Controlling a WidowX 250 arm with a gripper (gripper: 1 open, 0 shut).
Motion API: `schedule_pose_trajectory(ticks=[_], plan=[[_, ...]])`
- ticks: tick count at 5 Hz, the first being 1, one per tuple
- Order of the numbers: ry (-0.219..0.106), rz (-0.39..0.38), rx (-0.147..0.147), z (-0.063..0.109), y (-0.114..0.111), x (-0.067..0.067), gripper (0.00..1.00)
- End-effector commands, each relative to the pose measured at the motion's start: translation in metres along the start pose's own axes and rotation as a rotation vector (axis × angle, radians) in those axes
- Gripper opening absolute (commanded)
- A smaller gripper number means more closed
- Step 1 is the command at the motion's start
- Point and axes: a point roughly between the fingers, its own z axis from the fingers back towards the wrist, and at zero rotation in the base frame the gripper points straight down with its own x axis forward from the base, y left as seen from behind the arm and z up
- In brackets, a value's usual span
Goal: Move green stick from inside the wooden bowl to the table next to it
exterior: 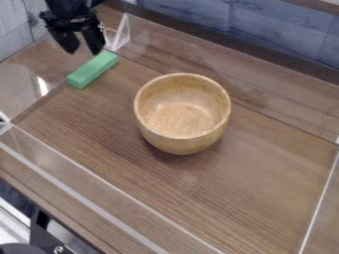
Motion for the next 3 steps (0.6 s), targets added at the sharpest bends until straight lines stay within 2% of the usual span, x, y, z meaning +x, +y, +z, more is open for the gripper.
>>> schedule_pose_trajectory(ticks=[1,3], plan=[[-0.04,-0.018,0.024,0.011,-0.001,0.001,1.0],[-0.057,0.056,0.043,0.027,-0.001,0.002,1.0]])
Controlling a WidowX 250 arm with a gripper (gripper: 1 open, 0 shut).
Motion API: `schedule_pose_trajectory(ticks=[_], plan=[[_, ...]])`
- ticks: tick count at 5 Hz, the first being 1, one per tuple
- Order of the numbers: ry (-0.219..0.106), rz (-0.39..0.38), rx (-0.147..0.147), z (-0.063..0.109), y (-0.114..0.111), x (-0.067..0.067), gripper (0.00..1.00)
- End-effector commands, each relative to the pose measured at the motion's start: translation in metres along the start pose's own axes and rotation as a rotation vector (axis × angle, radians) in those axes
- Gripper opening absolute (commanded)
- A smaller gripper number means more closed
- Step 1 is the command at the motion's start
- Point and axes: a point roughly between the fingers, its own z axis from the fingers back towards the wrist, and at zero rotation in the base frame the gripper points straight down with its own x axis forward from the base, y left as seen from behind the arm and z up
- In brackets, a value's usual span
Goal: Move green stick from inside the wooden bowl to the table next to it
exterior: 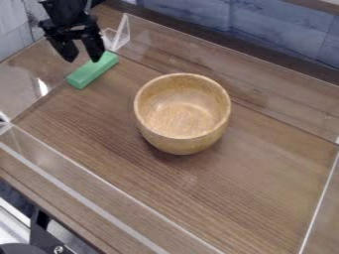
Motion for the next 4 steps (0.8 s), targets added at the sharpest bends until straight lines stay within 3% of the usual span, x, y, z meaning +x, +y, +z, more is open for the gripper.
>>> schedule_pose_trajectory(ticks=[1,2,4], plan=[[-0.085,-0.049,0.037,0.049,-0.005,0.019,1.0],[-0.078,-0.091,0.033,0.062,-0.01,0.024,1.0],[-0.062,-0.136,0.039,0.063,-0.013,0.023,1.0]])
